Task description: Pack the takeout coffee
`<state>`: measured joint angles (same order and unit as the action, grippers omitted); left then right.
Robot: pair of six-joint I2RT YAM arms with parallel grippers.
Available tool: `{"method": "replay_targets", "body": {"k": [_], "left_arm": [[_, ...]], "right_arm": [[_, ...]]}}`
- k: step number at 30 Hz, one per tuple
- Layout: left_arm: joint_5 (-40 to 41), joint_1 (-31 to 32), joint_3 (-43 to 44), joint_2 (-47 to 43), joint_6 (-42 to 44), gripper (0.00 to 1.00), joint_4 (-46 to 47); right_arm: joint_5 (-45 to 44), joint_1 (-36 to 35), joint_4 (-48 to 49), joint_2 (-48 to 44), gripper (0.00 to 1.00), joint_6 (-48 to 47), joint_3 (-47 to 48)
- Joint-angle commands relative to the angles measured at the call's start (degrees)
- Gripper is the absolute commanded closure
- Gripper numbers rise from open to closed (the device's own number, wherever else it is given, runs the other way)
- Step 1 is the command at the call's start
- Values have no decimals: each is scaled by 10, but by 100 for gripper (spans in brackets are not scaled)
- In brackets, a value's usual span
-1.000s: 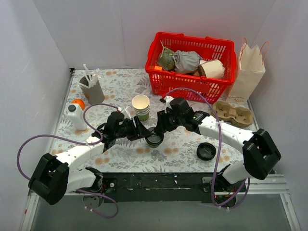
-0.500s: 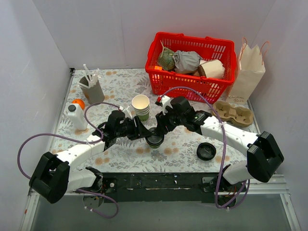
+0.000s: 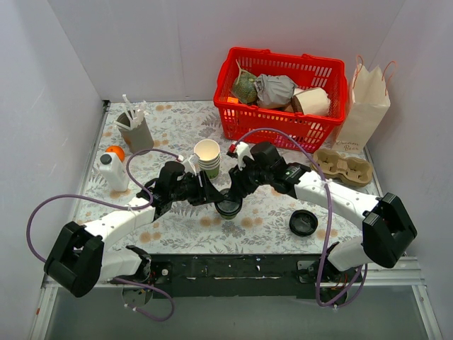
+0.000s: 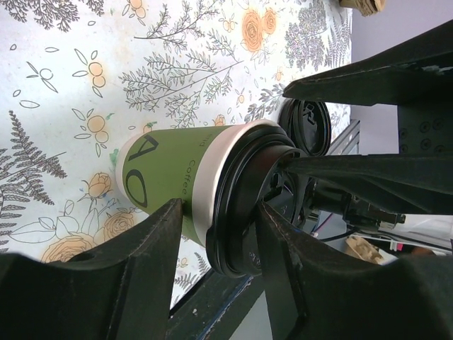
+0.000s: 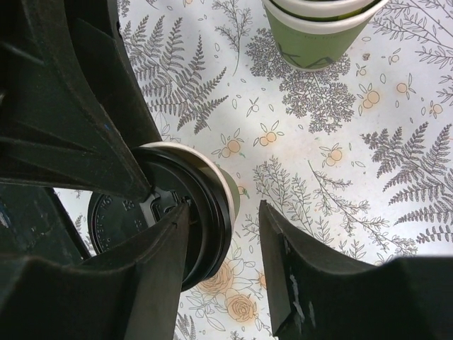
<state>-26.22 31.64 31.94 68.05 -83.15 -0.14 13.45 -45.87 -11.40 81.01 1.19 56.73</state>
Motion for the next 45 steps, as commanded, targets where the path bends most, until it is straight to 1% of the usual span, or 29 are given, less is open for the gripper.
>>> {"method": "replay_targets", "body": {"k": [1, 5, 7, 9, 11, 12, 13, 14, 15, 17, 18, 21, 26, 34, 38, 45], "left_arm": [[-9, 2, 11, 9, 22, 56, -41], [-10, 1, 11, 10, 23, 56, -41], [-10, 1, 12, 12, 22, 56, -41], [-10, 2, 11, 11, 21, 55, -41], [-12, 1, 13, 11, 21, 55, -41], [-14, 2, 15, 10, 20, 54, -40], [-16, 2, 16, 8, 20, 53, -39], [-20, 1, 17, 7, 19, 47, -36], [-24, 2, 17, 3, 19, 44, -34], [-30, 2, 15, -6, 16, 41, -28], [-29, 1, 15, -9, 15, 36, -28], [-25, 2, 14, -16, 12, 29, -28], [-23, 2, 14, -23, 10, 22, -28], [-8, 2, 21, -4, 8, 23, -26], [-2, 1, 24, 5, 1, 27, -21], [12, 2, 22, 4, -15, 37, -15]], "right_arm": [[-4, 0, 23, 15, 50, -10, 3], [-7, 0, 18, 20, 57, -9, 3], [-7, 0, 22, 16, 68, -8, -1], [1, 0, 23, 13, 84, -8, -4], [4, 0, 23, 10, 90, -8, -5], [9, 0, 23, 6, 96, -8, -4], [12, -1, 23, 4, 97, -8, -4], [16, -1, 23, 2, 99, -8, -2], [18, -1, 23, -5, 99, -7, -2], [18, -2, 23, -11, 99, -6, -1], [15, -1, 24, -16, 99, -5, -2], [12, -2, 23, -24, 99, 1, -1], [3, -1, 30, -31, 99, 6, -3], [4, -1, 49, -5, 99, 13, -3], [-3, -2, 59, 5, 99, 22, -7], [-10, -1, 67, 19, 99, 39, -22]]}}
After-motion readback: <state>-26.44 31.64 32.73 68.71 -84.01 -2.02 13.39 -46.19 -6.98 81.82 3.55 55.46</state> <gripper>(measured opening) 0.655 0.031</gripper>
